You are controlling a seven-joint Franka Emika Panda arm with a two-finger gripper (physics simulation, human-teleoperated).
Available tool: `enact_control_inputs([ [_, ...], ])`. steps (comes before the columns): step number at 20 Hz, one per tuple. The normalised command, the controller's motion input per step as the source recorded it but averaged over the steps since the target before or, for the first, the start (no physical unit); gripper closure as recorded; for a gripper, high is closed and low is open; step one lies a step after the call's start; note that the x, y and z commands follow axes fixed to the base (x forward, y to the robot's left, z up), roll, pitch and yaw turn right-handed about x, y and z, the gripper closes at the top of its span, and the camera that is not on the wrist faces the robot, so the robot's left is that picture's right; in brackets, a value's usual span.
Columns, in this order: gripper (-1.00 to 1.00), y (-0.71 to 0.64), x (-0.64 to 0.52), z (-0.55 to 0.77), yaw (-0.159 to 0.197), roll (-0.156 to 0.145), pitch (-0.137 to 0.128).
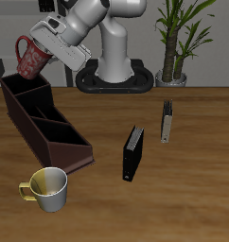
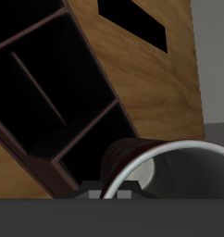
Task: Place the red mug into the right desk caddy's right compartment
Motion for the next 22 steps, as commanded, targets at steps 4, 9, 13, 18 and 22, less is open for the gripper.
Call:
enact_control_inputs([
  [4, 1.00, -0.13, 0.14, -0.28, -0.015, -0.021, 0.047],
  [9, 1.00, -0.19, 0.07, -0.24, -0.032, -0.022, 0.032],
  [13, 1.00, -0.34, 0.04, -0.39, -0.080, -0.052, 0.063],
  [18, 1.00, -0.06, 0.11, -0.28, -0.026, -0.012, 0.053],
  [22, 1.00, -0.04, 0.07, -0.33, -0.056, 0.019, 0.084],
])
